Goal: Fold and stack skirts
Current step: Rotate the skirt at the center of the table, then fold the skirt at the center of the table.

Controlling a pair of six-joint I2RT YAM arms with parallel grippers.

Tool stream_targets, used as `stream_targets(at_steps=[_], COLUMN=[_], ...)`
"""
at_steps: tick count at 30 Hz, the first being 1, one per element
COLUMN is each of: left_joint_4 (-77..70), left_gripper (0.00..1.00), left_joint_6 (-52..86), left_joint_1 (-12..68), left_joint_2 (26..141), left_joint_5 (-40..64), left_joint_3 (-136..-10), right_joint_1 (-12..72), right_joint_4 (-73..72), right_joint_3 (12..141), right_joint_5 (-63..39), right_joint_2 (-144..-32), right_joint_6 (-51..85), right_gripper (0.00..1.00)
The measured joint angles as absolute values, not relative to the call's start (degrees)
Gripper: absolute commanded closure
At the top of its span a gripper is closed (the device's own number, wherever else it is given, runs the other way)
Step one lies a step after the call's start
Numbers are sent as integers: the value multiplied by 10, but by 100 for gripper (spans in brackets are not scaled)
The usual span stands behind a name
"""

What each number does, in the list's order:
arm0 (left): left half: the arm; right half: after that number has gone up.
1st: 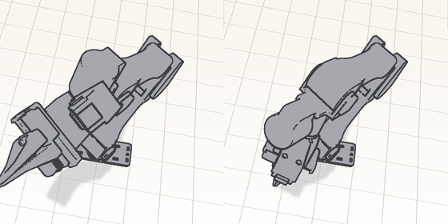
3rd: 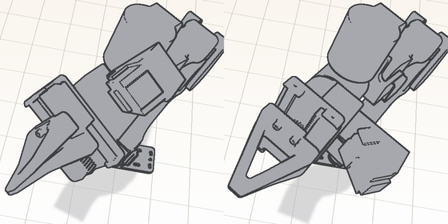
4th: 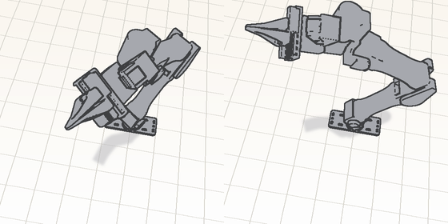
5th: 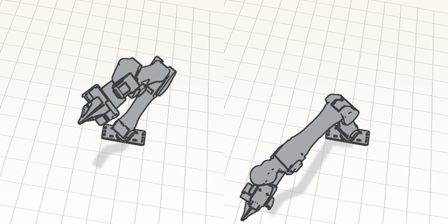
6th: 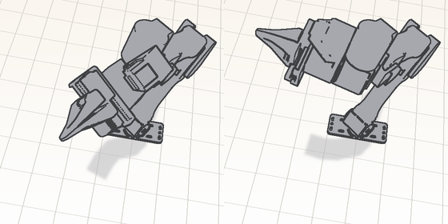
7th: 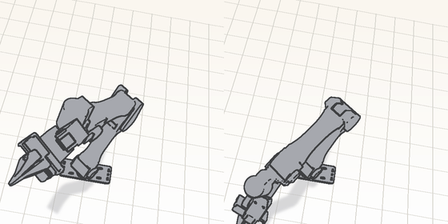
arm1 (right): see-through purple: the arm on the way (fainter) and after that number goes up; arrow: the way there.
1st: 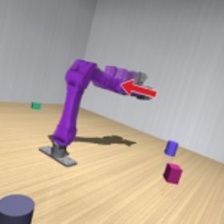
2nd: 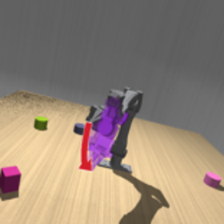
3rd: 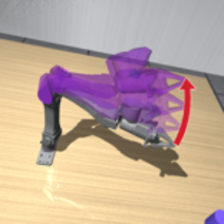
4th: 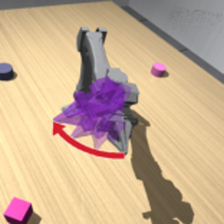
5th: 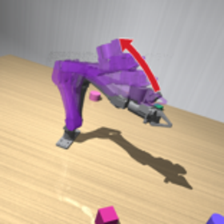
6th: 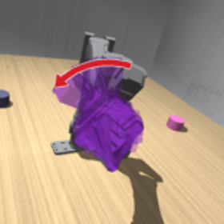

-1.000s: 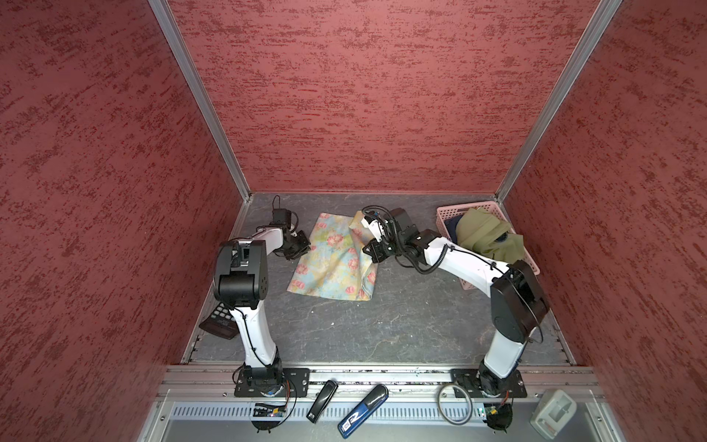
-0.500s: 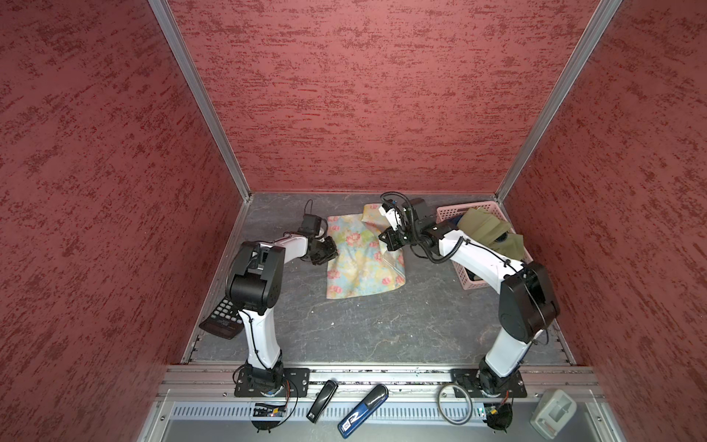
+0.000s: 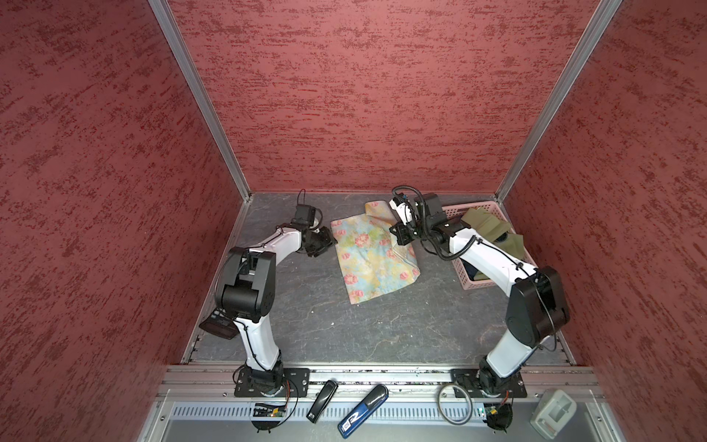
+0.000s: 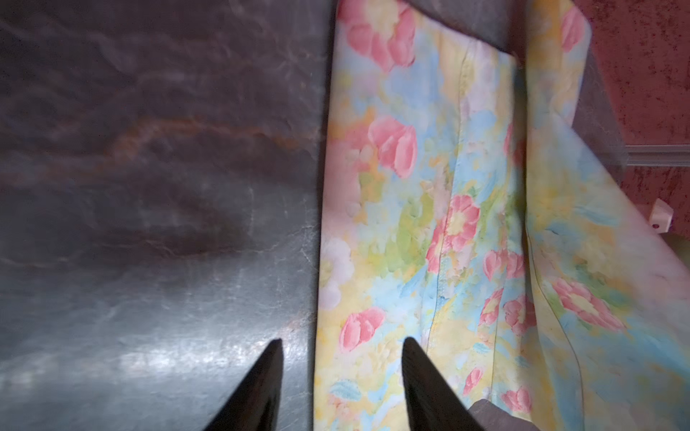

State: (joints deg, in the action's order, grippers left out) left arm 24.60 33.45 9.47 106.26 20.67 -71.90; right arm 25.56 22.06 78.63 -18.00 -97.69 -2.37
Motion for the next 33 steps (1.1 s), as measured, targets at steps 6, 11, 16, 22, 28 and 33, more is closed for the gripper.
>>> stream_targets(at_steps=[6, 11, 16, 22, 28, 33], left_joint_4=[244, 214, 183, 147, 136, 136], left_gripper=[42, 47, 55, 84, 94, 95], left_joint_6=[328, 335, 340, 354, 357, 358], left_joint_1=[98, 103, 111, 126, 133, 133], left_joint_2=[1065, 1096, 1114, 1152, 1165, 1165], left_joint_5=[209, 226, 236, 247, 252, 253], left_joint_3=[-695, -672, -683, -706, -712, -712], right_joint_1=[256, 256, 256, 257, 259, 273], right_joint_4=[215, 206, 190, 173, 166, 170], right_joint_3=[774, 765, 748, 731, 731, 739], right_joint_5=[-180, -180, -183, -195, -200, -198], right_joint_2=[-971, -961, -953, -947, -946, -946], right_joint_6=[-22, -16, -5, 8, 11, 8], right_gripper=[100, 100, 100, 100, 100, 100])
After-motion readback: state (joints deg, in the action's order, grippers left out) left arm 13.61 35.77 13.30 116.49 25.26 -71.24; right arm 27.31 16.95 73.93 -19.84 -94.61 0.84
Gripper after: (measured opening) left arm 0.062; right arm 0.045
